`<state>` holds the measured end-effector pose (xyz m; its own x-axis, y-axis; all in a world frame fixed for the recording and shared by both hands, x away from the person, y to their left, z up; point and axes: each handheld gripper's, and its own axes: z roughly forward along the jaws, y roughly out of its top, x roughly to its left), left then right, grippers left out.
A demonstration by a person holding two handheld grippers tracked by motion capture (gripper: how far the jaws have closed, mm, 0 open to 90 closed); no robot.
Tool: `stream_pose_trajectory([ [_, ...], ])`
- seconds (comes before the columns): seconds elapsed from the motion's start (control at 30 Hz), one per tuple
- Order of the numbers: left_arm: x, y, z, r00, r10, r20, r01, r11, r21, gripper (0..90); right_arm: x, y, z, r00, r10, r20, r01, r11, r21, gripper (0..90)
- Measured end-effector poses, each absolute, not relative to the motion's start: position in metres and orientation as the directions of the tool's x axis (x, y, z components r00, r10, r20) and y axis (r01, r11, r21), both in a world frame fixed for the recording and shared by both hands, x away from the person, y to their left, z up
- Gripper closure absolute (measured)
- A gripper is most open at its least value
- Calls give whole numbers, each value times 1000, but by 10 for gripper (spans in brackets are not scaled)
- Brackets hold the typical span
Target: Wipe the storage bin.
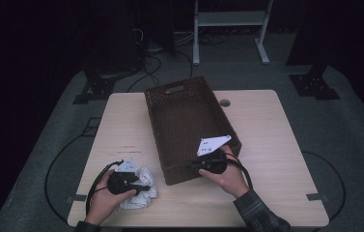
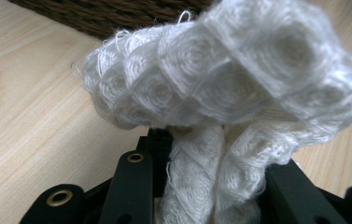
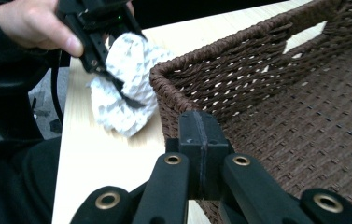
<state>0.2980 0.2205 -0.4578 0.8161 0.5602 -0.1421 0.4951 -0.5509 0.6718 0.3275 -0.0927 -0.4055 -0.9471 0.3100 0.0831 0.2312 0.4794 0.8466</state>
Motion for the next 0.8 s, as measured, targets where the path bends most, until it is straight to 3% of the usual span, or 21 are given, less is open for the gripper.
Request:
stream_pose_trajectory([
  [0.13,298,221,-458,818,557,-141,493,-555,670,676,327,-93,-404,-946,314,81,234,489,840,849],
  [0.47,299,222,-458,817,560,-140,495,-554,670,675,328,-161,-390,-908,415,57,256,442,860,676],
  [0.8,299,223,-458,812,566,-144,501,-548,670,675,343,-211,-396,-860,508,43,293,424,857,559],
])
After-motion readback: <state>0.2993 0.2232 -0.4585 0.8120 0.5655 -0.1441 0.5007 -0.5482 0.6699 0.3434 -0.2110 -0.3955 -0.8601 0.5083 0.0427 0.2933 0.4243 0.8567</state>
